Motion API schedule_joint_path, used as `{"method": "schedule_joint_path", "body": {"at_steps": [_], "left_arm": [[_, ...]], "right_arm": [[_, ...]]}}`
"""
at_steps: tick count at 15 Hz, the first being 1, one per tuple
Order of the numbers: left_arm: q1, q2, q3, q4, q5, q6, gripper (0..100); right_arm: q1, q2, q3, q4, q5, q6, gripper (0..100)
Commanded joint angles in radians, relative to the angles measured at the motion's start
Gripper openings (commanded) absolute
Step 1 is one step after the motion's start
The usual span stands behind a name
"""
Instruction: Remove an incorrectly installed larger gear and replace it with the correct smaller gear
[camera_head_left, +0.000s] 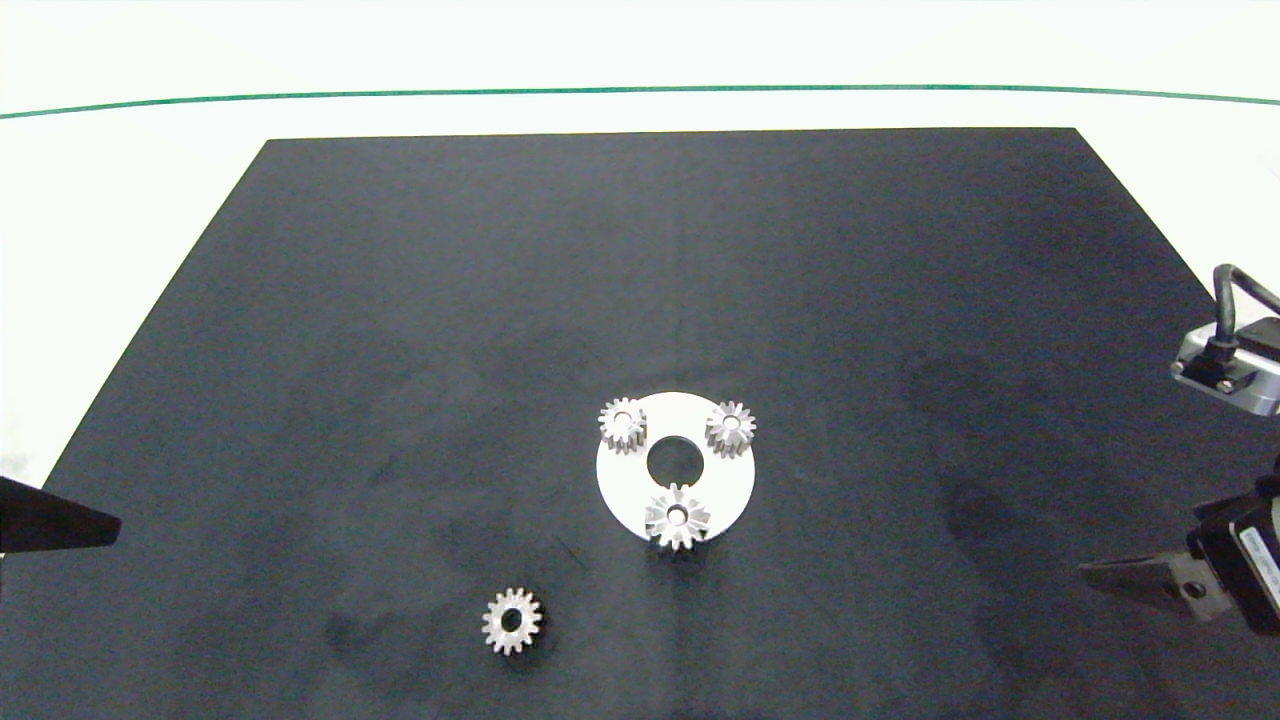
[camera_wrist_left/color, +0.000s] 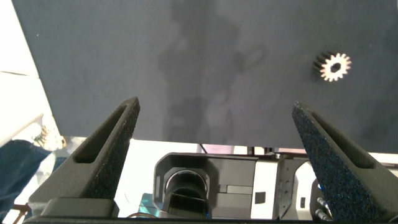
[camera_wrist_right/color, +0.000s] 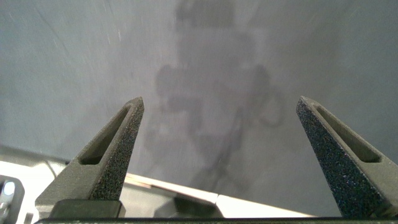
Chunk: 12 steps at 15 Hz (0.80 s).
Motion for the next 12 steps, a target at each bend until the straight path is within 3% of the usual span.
{"method": "schedule_joint_path", "body": {"at_steps": [1,3,5,7,9,12], "left_arm": [[-0.005,-0.024,0.000,0.008,0.001,-0.001,100],[-0.028,-0.036,0.000,0.010,0.002,-0.001,100],[-0.028,-0.056,-0.001,0.010,0.001,0.000,100],[-0.028,-0.069,-0.001,0.008,0.001,0.000,100],[-0.028,-0.072,-0.001,0.008,0.001,0.002,100],[-0.028,-0.076,-0.003,0.006,0.002,0.002,100]], "right_arm": [[0.065,0.059,-0.131,0.038,-0.068,-0.002,100],[0.110,0.103,-0.283,0.187,-0.073,-0.002,100],[0.150,0.148,-0.399,0.262,-0.073,0.001,100],[0.199,0.189,-0.456,0.272,-0.073,0.021,100],[0.303,0.252,-0.513,0.273,-0.073,0.069,100],[0.392,0.307,-0.551,0.272,-0.076,0.075,100]]}}
